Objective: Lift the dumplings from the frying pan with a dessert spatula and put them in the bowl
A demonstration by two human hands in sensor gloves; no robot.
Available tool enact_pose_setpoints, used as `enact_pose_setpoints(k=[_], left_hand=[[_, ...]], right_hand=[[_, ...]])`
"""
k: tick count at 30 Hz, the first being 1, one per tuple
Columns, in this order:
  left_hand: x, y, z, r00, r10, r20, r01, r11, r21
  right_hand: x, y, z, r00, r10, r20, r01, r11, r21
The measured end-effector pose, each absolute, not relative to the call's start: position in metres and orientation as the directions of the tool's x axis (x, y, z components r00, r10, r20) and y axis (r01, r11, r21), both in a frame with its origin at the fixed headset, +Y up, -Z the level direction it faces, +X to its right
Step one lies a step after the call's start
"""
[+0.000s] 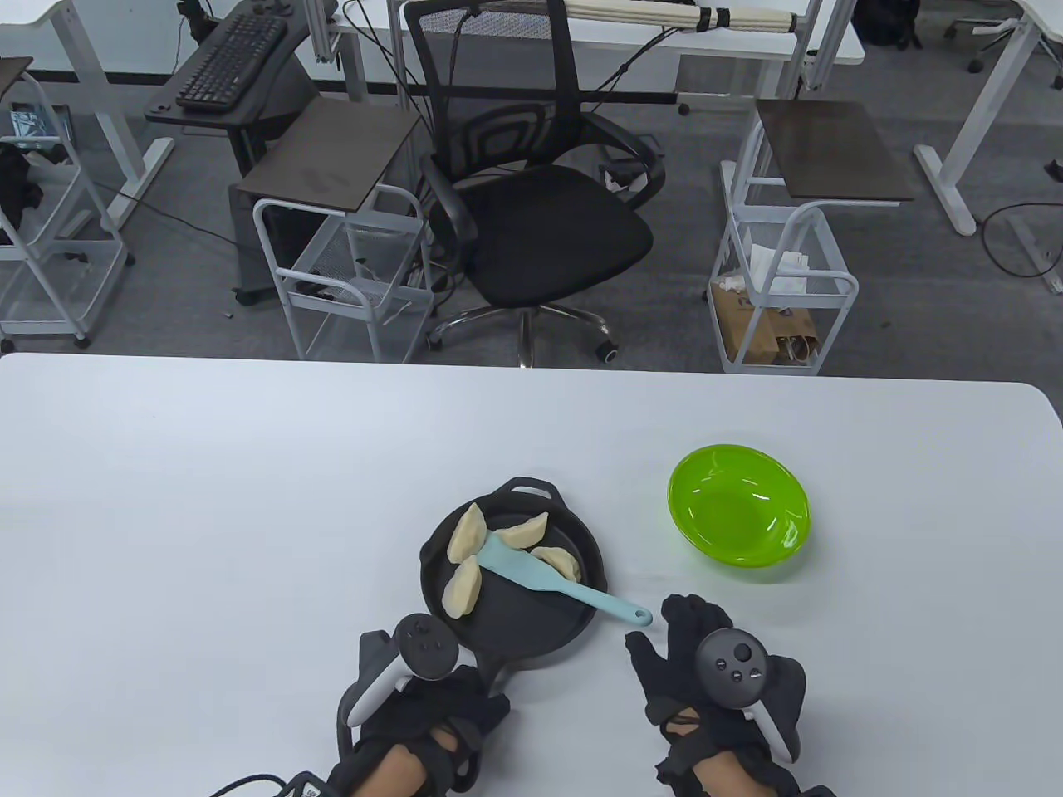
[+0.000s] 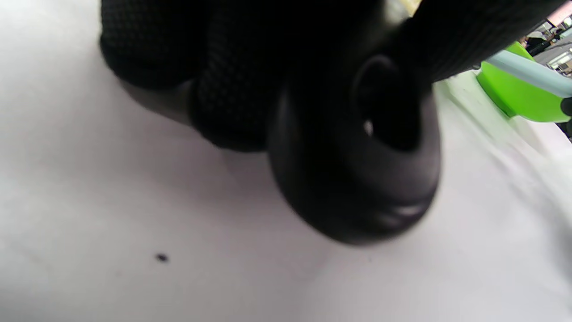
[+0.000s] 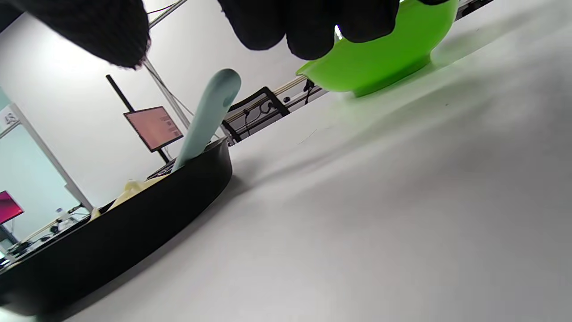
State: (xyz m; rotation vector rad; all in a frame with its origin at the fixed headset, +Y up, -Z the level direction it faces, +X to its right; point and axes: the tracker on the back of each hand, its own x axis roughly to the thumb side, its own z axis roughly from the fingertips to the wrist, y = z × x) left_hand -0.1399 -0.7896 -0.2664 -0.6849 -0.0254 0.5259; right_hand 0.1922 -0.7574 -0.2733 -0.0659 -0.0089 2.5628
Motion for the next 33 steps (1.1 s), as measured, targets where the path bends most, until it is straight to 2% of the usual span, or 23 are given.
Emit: enact_pose_setpoints(k=[1, 3, 6, 9, 13, 16, 19, 21, 25, 28, 30, 33], left_hand=[[-0.139, -0.790, -0.266, 0.870, 0.474, -0.140, -0.449, 0.642, -0.621], [-0.136, -0.791, -0.267, 0.866, 0.483, -0.130, -0.447, 0.630, -0.636], [-0.134, -0.794, -0.267, 0.859, 0.497, -0.121, -0.445, 0.611, -0.655], [-0.134, -0.795, -0.268, 0.860, 0.496, -0.121, -0.443, 0.608, -0.659], [-0.135, -0.796, -0.269, 0.860, 0.499, -0.108, -0.433, 0.601, -0.671], [-0.133, -0.797, -0.269, 0.864, 0.494, -0.096, -0.422, 0.608, -0.673], [-0.130, -0.797, -0.269, 0.863, 0.497, -0.089, -0.417, 0.604, -0.679], [-0.130, -0.797, -0.269, 0.863, 0.497, -0.090, -0.418, 0.603, -0.679], [-0.131, -0.797, -0.269, 0.857, 0.507, -0.093, -0.425, 0.593, -0.683], [-0.131, -0.796, -0.269, 0.856, 0.508, -0.095, -0.427, 0.590, -0.685], [-0.131, -0.796, -0.269, 0.855, 0.509, -0.097, -0.427, 0.586, -0.689], [-0.131, -0.796, -0.269, 0.855, 0.509, -0.098, -0.426, 0.582, -0.692]], right_hand=[[0.194, -0.759, -0.276, -0.829, 0.557, -0.046, -0.558, -0.830, 0.003], [0.197, -0.763, -0.282, -0.763, 0.645, -0.032, -0.643, -0.754, 0.129], [0.196, -0.771, -0.286, -0.722, 0.687, -0.075, -0.687, -0.702, 0.185], [0.196, -0.773, -0.289, -0.724, 0.682, -0.099, -0.688, -0.705, 0.172], [0.202, -0.782, -0.292, -0.527, 0.815, -0.241, -0.849, -0.498, 0.174], [0.202, -0.786, -0.292, -0.479, 0.828, -0.292, -0.877, -0.438, 0.197], [0.197, -0.787, -0.290, -0.475, 0.821, -0.316, -0.879, -0.424, 0.219], [0.194, -0.785, -0.288, -0.418, 0.850, -0.321, -0.903, -0.351, 0.248], [0.190, -0.773, -0.286, -0.365, 0.891, -0.271, -0.908, -0.277, 0.314], [0.190, -0.760, -0.283, -0.384, 0.902, -0.200, -0.890, -0.303, 0.342], [0.191, -0.749, -0.280, -0.479, 0.873, -0.096, -0.851, -0.434, 0.297], [0.192, -0.743, -0.275, -0.590, 0.807, -0.035, -0.788, -0.566, 0.242]])
